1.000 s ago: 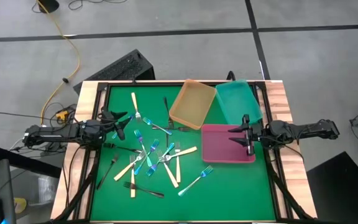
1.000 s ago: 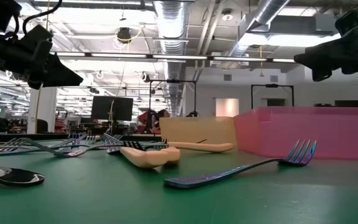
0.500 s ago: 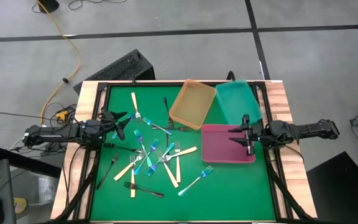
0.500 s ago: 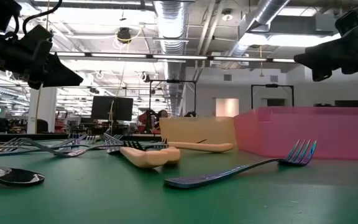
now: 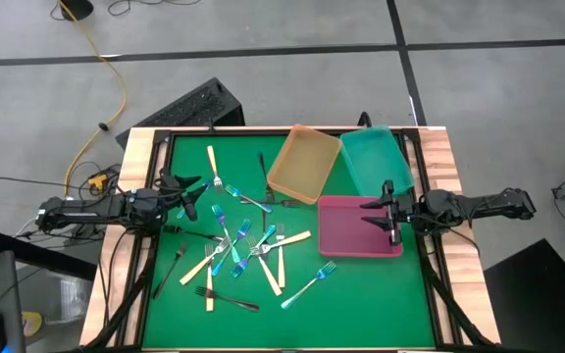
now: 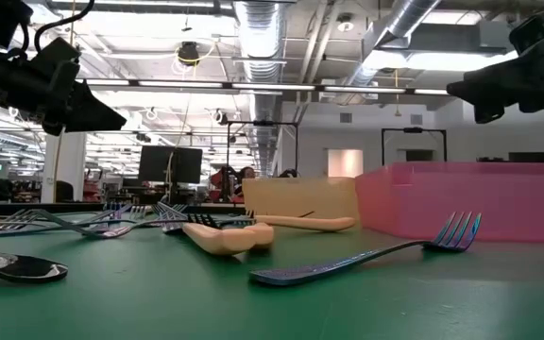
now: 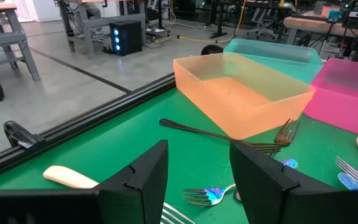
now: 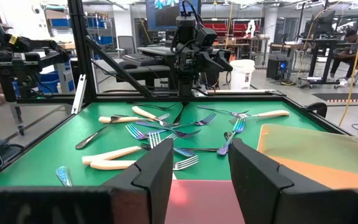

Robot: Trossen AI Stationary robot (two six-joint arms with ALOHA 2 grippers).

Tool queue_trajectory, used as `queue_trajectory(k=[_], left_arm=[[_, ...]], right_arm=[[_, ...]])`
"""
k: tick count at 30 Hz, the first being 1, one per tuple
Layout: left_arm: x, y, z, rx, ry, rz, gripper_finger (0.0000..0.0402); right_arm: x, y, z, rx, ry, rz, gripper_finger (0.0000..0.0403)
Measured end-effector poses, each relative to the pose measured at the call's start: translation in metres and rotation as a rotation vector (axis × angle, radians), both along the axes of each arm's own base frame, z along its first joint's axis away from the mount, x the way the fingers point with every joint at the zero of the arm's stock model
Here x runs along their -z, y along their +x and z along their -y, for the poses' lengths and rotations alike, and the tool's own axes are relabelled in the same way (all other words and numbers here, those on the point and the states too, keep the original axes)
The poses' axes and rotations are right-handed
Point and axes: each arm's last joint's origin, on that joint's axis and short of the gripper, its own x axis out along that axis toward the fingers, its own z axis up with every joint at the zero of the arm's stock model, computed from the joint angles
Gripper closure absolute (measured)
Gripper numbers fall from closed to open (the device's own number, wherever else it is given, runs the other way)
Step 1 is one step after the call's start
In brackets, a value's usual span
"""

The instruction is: Sort silverware by color (type)

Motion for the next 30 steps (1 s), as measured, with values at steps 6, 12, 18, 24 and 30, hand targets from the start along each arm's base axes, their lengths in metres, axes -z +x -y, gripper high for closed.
queue_trajectory(k=[6, 12, 18, 24, 30], left_arm=[[0.0000, 0.0000, 0.0000, 0.000, 0.000, 0.000, 0.0246], [0.0001, 0.0000, 0.0000, 0.000, 0.000, 0.000, 0.0246], [-0.0001, 0.0000, 0.0000, 0.000, 0.000, 0.001, 0.0246], [0.0000, 0.0000, 0.0000, -0.005, -0.016, 0.014, 0.0246], [0.0000, 0.0000, 0.0000, -0.023, -0.079, 0.064, 0.0246]], right_arm=[[0.0000, 0.0000, 0.0000, 0.000, 0.000, 0.000, 0.0227], [0.0000, 0.0000, 0.0000, 0.000, 0.000, 0.000, 0.0227], [0.0000, 0.0000, 0.0001, 0.002, -0.079, -0.001, 0.0227], [0.0001, 0.0001, 0.0006, 0.007, -0.313, -0.003, 0.0227], [-0.0012, 0.0001, 0.0007, 0.011, -0.314, 0.010, 0.0227]])
